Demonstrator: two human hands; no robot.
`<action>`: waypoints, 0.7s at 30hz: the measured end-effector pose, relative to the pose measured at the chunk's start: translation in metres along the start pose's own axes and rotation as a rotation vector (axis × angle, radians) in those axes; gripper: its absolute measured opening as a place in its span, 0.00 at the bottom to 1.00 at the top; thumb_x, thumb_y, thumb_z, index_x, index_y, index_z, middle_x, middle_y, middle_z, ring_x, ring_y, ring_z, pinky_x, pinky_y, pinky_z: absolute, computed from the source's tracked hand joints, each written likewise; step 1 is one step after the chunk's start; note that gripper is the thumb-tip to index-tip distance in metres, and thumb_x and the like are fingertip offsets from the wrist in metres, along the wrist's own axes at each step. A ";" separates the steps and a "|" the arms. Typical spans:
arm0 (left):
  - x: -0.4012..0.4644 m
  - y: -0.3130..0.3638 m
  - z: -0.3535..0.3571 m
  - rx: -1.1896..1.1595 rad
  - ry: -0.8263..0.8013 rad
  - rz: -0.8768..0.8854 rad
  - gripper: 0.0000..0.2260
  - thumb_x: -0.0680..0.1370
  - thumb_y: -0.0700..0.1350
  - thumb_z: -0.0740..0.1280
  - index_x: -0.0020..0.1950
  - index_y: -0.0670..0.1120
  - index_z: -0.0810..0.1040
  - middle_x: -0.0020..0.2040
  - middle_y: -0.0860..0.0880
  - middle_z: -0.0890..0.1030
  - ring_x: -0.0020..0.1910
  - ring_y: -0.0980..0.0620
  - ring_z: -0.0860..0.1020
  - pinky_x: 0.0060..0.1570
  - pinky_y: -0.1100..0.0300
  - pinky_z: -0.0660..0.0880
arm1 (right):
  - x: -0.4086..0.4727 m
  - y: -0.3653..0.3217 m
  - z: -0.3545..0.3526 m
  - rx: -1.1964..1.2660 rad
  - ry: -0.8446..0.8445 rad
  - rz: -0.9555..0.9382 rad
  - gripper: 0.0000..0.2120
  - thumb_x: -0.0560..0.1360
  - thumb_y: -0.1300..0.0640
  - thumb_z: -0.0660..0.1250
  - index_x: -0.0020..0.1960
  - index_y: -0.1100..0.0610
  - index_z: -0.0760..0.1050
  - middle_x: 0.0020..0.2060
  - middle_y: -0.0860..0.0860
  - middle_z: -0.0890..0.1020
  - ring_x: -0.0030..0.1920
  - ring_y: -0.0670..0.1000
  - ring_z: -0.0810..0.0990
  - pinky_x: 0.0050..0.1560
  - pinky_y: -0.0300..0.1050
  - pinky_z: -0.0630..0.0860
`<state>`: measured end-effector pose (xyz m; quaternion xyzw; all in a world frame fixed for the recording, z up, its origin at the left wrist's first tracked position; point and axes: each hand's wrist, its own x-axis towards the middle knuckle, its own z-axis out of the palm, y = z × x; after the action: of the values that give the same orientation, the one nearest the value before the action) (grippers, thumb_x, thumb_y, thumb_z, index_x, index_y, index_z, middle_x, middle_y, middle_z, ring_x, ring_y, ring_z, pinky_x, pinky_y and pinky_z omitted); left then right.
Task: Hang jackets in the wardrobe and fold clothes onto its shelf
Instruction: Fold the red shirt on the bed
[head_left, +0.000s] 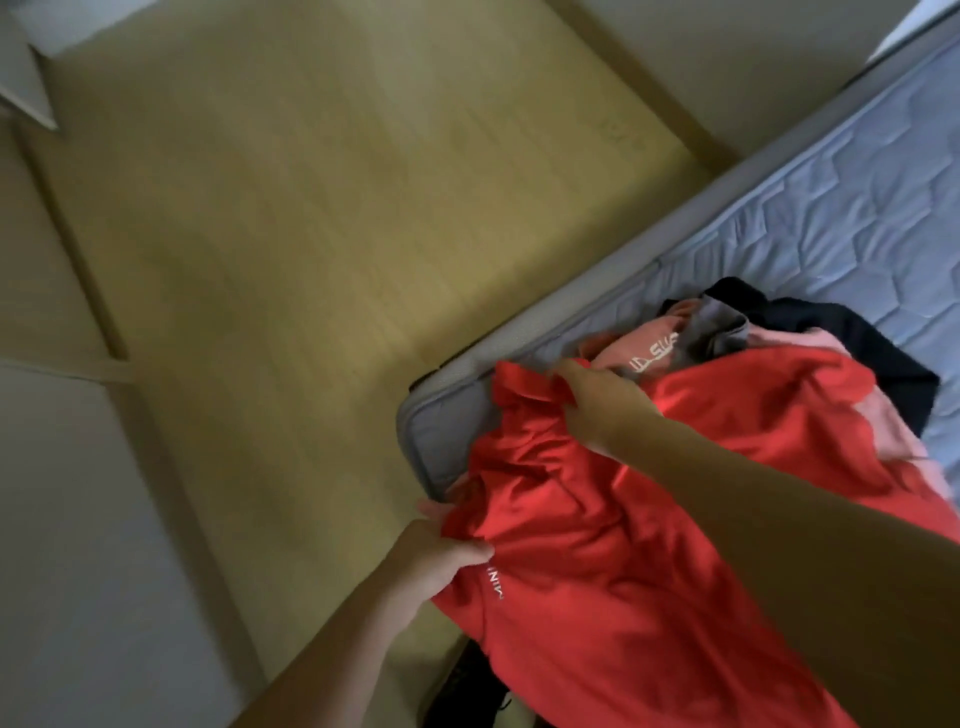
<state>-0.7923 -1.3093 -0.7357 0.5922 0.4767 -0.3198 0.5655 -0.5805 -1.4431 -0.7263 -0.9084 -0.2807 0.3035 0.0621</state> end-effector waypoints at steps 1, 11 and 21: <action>-0.012 0.007 -0.005 -0.015 -0.048 0.031 0.15 0.69 0.43 0.77 0.55 0.48 0.82 0.48 0.51 0.85 0.44 0.54 0.84 0.41 0.65 0.77 | -0.005 0.001 -0.011 0.012 0.003 -0.010 0.17 0.74 0.60 0.60 0.63 0.53 0.70 0.59 0.55 0.78 0.59 0.60 0.77 0.60 0.51 0.72; -0.145 0.101 0.003 -0.273 -0.223 0.152 0.18 0.72 0.55 0.71 0.57 0.47 0.82 0.52 0.47 0.85 0.49 0.48 0.84 0.51 0.46 0.80 | -0.149 0.001 -0.095 0.124 -0.077 0.076 0.24 0.70 0.62 0.64 0.66 0.56 0.69 0.62 0.55 0.71 0.63 0.58 0.72 0.63 0.46 0.69; -0.321 0.198 0.121 -0.680 -0.157 0.201 0.06 0.80 0.41 0.65 0.44 0.43 0.78 0.38 0.45 0.83 0.34 0.51 0.82 0.25 0.59 0.79 | -0.327 -0.039 -0.096 0.564 0.360 0.471 0.50 0.64 0.32 0.69 0.75 0.54 0.53 0.70 0.52 0.59 0.69 0.58 0.62 0.67 0.53 0.64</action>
<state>-0.6993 -1.4734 -0.3871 0.3879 0.4504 -0.1304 0.7935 -0.7574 -1.5837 -0.4686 -0.9338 0.0445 0.2107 0.2859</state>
